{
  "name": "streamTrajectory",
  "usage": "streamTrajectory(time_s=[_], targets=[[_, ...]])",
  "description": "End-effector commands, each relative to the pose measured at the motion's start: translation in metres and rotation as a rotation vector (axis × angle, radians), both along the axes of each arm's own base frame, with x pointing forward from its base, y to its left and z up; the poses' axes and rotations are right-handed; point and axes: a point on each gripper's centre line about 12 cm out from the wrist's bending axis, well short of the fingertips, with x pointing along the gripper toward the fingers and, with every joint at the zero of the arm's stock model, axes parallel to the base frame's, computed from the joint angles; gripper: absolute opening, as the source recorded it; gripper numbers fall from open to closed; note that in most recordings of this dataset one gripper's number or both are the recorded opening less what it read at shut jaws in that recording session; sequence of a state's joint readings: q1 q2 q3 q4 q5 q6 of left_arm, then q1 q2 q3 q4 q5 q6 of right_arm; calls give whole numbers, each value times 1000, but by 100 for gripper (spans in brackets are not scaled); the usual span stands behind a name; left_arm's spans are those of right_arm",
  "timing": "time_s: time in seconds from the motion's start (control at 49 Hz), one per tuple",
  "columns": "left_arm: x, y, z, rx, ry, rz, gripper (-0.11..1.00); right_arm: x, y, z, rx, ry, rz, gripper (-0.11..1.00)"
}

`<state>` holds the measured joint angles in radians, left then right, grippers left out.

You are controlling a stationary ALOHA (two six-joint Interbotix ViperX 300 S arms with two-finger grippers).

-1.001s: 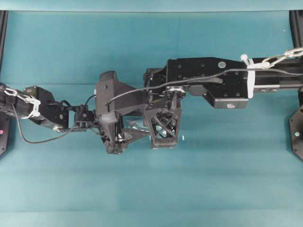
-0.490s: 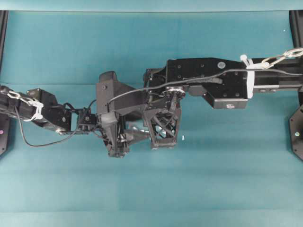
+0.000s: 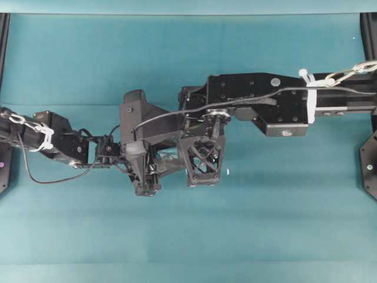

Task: Hand over the silver zip bag and make it stand upright.
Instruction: 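Close the left gripper on the bag's lower left edge, then open the right gripper and retract it to the right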

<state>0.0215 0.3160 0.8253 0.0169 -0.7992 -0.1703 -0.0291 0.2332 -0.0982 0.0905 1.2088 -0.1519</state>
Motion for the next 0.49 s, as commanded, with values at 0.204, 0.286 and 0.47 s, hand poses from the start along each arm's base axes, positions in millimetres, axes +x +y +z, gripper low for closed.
streamTrajectory(time_s=[0.204,0.286,0.47], targets=[[1,-4,3,-1,-11,-11,37,1,-2,5,-4,-27,-6,1],[1,-4,2,0,-9,-12,37,1,-2,5,-2,-30,-6,2],[0,-6,2,2,-6,-20,37,2,-2,5,-4,-33,-8,3]])
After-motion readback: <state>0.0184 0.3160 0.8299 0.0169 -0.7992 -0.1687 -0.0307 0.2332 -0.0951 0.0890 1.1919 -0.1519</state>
